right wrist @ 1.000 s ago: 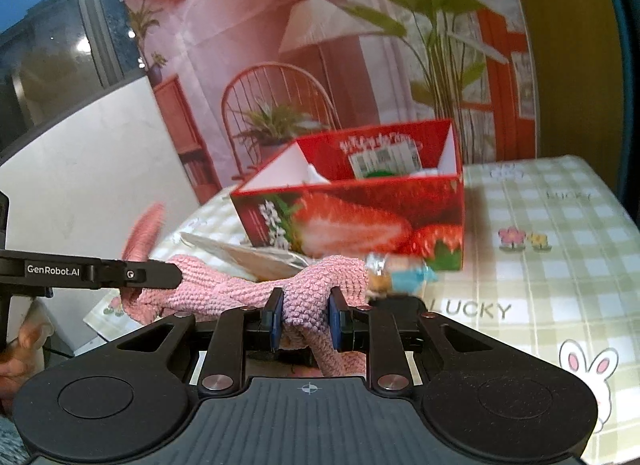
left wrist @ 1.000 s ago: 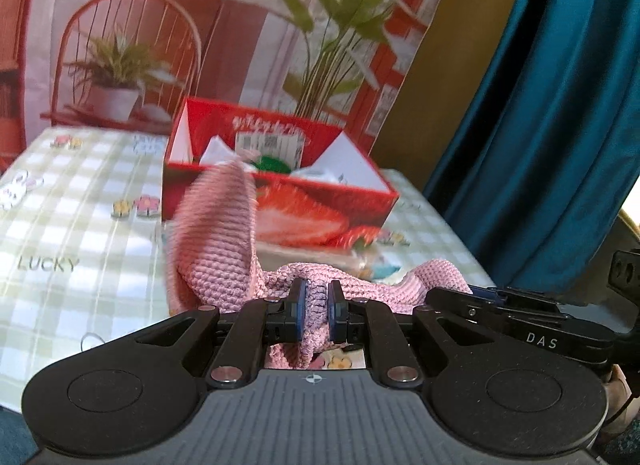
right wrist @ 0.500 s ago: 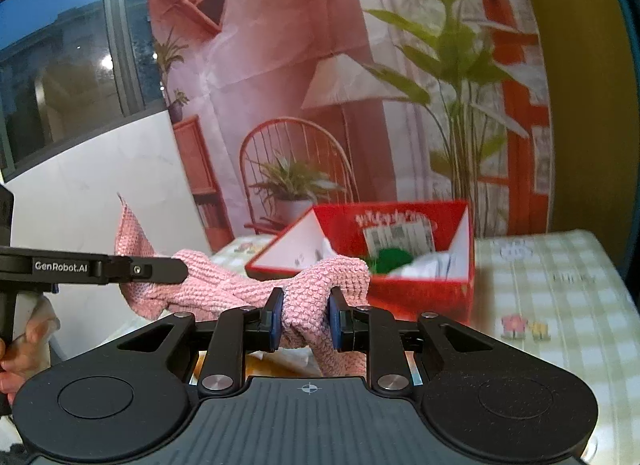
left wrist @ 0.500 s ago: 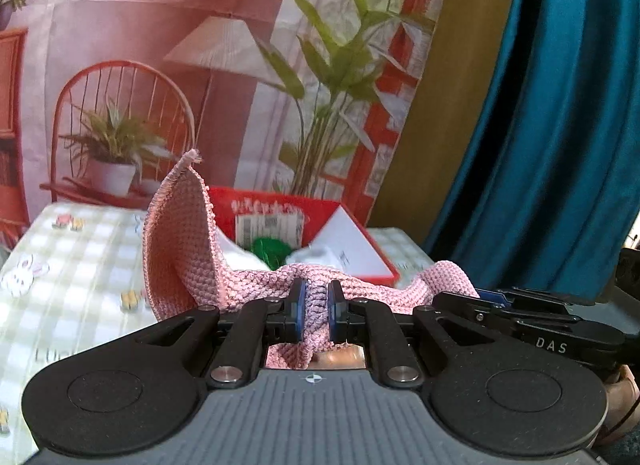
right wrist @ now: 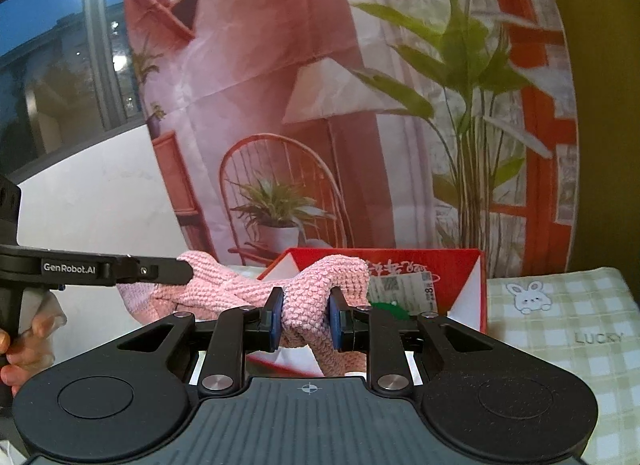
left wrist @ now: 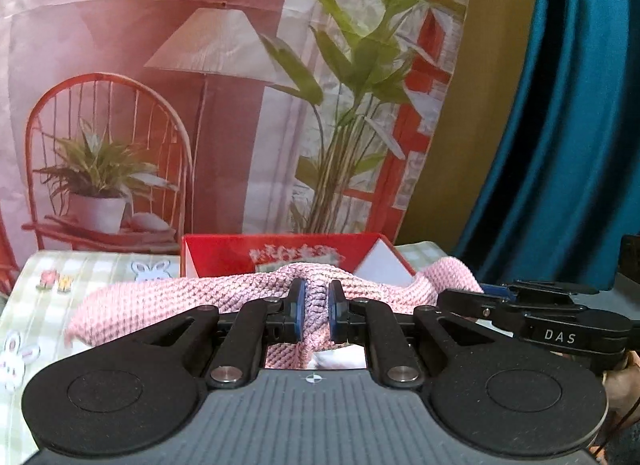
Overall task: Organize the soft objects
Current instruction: 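Lower the pink cloth into the red box and open both grippers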
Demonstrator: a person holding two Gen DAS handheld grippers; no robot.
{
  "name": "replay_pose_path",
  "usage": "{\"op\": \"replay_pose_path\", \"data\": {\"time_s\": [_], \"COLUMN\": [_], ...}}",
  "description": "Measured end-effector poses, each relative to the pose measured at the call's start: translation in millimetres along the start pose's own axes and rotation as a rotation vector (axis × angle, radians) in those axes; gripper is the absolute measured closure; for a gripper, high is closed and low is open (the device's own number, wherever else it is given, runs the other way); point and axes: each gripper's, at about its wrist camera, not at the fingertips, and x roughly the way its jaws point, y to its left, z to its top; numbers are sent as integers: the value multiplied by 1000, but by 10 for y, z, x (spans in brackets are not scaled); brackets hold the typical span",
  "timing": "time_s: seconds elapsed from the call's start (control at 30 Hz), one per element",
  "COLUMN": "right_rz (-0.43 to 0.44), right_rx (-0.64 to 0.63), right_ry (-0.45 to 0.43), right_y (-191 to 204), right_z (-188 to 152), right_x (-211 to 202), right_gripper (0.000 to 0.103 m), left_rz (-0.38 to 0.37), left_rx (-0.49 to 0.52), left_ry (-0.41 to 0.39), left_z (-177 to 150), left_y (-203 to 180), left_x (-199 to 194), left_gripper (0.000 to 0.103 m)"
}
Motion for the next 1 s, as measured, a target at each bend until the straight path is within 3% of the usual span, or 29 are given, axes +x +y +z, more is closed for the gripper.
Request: {"op": "replay_pose_path", "data": {"time_s": [0.33, 0.57, 0.73, 0.93, 1.0], "right_rz": [-45, -107, -174, -245, -254], "right_rx": [53, 84, 116, 85, 72], "right_ry": [88, 149, 175, 176, 163], "right_y": [-461, -641, -727, -665, -621], "right_z": [36, -30, -83, -70, -48], "right_x": [808, 1175, 1332, 1329, 1256], "right_gripper": [83, 84, 83, 62, 49], "left_rz": [14, 43, 54, 63, 62], "left_rx": [-6, -20, -4, -7, -6], "left_ry": [97, 114, 138, 137, 134], "left_z": [53, 59, 12, 3, 8], "left_y": [211, 326, 327, 362, 354], "left_x": [687, 939, 979, 839, 754], "left_gripper": [89, 64, 63, 60, 60]}}
